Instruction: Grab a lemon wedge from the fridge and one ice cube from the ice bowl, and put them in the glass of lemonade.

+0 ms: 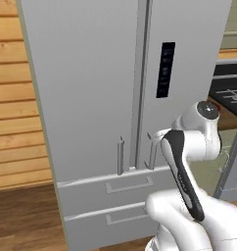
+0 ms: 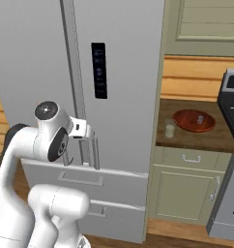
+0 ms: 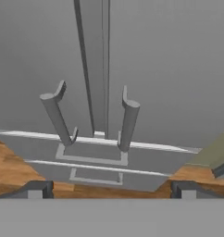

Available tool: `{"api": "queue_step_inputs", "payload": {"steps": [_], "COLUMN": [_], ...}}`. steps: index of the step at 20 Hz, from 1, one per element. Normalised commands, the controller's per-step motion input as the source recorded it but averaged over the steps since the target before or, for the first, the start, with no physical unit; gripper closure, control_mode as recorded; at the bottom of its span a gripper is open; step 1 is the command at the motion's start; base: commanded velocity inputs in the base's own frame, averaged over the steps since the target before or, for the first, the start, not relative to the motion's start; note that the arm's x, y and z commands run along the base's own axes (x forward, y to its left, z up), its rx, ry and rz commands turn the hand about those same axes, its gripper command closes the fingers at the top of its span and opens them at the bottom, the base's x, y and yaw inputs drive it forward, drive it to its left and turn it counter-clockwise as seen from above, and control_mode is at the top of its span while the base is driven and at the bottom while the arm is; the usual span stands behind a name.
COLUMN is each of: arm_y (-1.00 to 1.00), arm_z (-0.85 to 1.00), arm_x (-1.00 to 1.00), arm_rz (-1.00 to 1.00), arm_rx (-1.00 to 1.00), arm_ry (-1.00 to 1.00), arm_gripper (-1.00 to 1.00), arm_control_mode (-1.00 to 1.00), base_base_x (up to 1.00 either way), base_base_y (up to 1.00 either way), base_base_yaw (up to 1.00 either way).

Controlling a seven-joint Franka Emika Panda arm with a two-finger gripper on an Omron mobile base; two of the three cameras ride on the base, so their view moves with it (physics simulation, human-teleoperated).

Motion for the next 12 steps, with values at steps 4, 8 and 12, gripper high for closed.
{"api": "queue_step_inputs", "payload": {"steps": [4,8,12], "arm_y": [-0.21,-0.27,-0.23], "arm_z": [-0.21,-0.43,-0.53], "arm_x": [0.95,0.70,0.57], "arm_rz": [-0.01,0.00,0.01], "arm_rx": [-0.09,0.00,0.00], "arm_ry": [0.01,0.08,0.13], "arm_gripper": [-1.00,-1.00,-1.00], "arm_control_mode": [-1.00,-1.00,-1.00], "base_base_x": [0.00,0.00,0.00], "base_base_y": [0.00,0.00,0.00], "base_base_yaw": [0.00,0.00,0.00]}}
